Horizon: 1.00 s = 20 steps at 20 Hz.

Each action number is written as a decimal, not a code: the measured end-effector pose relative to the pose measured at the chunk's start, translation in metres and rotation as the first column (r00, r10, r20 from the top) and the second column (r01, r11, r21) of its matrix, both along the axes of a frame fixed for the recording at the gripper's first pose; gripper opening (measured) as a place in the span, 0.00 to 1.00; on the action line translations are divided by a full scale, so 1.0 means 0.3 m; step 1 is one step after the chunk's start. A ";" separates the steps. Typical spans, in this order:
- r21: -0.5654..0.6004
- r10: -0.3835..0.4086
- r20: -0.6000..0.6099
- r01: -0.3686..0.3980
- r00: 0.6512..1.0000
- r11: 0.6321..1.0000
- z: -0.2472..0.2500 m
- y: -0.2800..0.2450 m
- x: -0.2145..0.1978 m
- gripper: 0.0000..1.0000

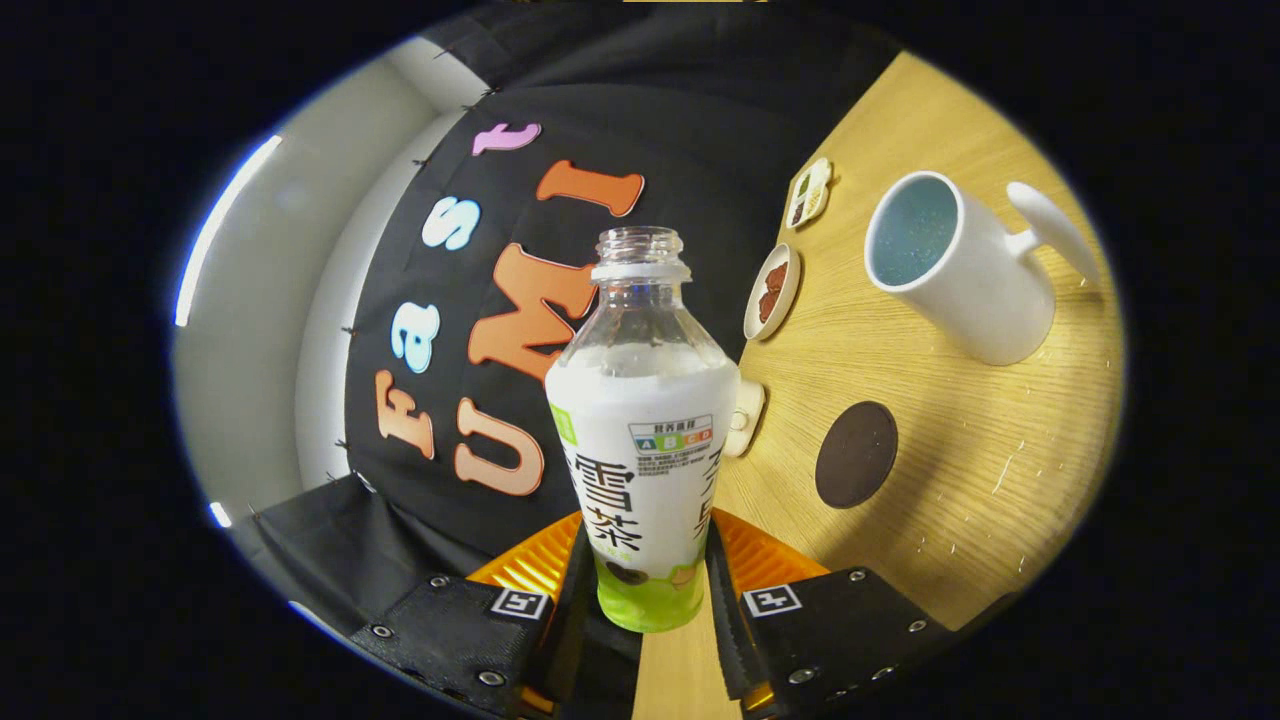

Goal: Take the bottle from table, then pour the juice into the cup, finally place the bottle on the coaster

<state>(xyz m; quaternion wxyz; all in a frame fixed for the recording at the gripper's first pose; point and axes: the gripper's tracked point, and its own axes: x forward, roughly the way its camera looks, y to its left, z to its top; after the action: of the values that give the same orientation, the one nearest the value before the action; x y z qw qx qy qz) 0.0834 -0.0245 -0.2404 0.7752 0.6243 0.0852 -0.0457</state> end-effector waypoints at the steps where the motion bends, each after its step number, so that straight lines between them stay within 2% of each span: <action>1: 0.029 -0.015 -0.002 0.015 1.000 0.999 -0.010 -0.012 0.002 0.56; 7: 0.169 -0.071 -0.020 0.074 0.997 0.983 -0.030 -0.063 0.004 0.56; 16: 0.363 -0.123 -0.024 0.123 0.992 0.924 -0.028 -0.104 0.057 0.56; 20: 0.408 -0.146 -0.024 0.143 0.989 0.902 -0.020 -0.133 0.059 0.56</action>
<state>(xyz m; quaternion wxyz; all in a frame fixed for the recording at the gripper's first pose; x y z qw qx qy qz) 0.1012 -0.0643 -0.2465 0.6223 0.7773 0.0437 -0.0818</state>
